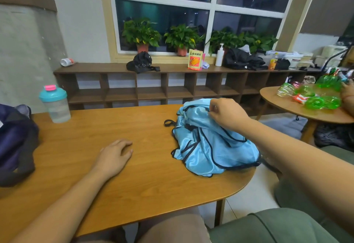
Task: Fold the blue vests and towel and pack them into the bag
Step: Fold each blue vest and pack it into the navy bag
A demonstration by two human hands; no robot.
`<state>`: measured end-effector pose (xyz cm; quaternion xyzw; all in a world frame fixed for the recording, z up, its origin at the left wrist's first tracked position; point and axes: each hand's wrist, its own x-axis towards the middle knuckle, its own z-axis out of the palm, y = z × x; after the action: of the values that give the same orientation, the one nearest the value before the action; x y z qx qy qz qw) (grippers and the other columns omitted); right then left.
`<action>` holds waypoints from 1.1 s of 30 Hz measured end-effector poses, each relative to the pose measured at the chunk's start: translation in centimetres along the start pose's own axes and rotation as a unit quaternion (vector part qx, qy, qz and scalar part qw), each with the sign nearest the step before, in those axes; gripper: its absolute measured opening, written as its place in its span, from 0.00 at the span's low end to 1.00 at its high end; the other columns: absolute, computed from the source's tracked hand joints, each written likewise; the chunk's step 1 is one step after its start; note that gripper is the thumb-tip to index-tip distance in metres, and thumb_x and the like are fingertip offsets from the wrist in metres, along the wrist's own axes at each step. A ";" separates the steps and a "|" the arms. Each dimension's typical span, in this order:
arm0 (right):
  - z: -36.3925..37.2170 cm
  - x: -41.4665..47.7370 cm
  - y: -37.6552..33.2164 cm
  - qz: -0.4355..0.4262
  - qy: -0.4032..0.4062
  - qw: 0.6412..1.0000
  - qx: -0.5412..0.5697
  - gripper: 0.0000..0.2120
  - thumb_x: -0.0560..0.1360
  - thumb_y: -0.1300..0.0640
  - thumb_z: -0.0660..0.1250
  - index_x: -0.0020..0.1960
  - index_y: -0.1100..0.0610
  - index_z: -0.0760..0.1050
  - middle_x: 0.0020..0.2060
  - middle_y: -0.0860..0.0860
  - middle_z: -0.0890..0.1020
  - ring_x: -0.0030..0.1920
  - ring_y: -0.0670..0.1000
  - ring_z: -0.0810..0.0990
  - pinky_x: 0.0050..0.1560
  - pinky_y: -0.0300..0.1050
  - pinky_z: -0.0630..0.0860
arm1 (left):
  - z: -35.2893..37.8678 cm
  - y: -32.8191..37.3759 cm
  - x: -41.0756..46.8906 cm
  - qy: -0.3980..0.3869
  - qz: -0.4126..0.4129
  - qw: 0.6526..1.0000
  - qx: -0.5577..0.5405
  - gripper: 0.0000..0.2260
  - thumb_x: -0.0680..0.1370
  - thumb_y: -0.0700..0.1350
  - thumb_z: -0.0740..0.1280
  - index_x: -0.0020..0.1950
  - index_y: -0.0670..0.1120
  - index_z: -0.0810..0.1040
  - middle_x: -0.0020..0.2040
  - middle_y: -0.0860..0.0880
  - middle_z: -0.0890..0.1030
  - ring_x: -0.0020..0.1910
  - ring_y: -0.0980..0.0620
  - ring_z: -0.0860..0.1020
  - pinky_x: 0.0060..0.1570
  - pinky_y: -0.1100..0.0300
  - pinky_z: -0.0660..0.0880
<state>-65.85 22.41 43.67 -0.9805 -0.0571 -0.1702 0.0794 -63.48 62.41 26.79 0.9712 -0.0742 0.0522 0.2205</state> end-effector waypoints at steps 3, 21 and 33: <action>-1.1 0.6 -0.3 -0.024 0.049 0.998 0.026 0.03 0.81 0.54 0.67 0.51 0.53 0.79 0.47 0.51 0.81 0.47 0.55 0.80 0.49 0.52 0.79 | 0.0 -0.1 0.0 0.003 0.001 1.000 0.000 0.18 0.85 0.60 0.62 0.73 0.57 0.76 0.75 0.56 0.74 0.72 0.50 0.74 0.73 0.45 0.70; -5.6 8.1 -9.7 -0.089 -0.063 0.994 0.017 0.07 0.80 0.56 0.70 0.56 0.57 0.82 0.53 0.53 0.85 0.54 0.55 0.82 0.57 0.51 0.80 | -0.4 -0.5 -0.2 0.007 -0.013 0.998 -0.055 0.12 0.84 0.58 0.65 0.67 0.61 0.78 0.72 0.58 0.76 0.68 0.51 0.76 0.65 0.53 0.76; -2.3 7.2 2.0 0.088 -0.160 0.979 -0.088 0.16 0.79 0.48 0.72 0.57 0.59 0.84 0.54 0.56 0.84 0.53 0.58 0.83 0.59 0.56 0.82 | -0.5 -0.2 -0.4 0.030 -0.004 0.997 -0.072 0.12 0.83 0.55 0.67 0.66 0.59 0.80 0.68 0.57 0.78 0.65 0.51 0.78 0.61 0.56 0.74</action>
<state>-59.59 20.63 48.03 -0.9994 0.0329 -0.0074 -0.0024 -63.89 62.89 27.12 0.9511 -0.0672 0.0752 0.2918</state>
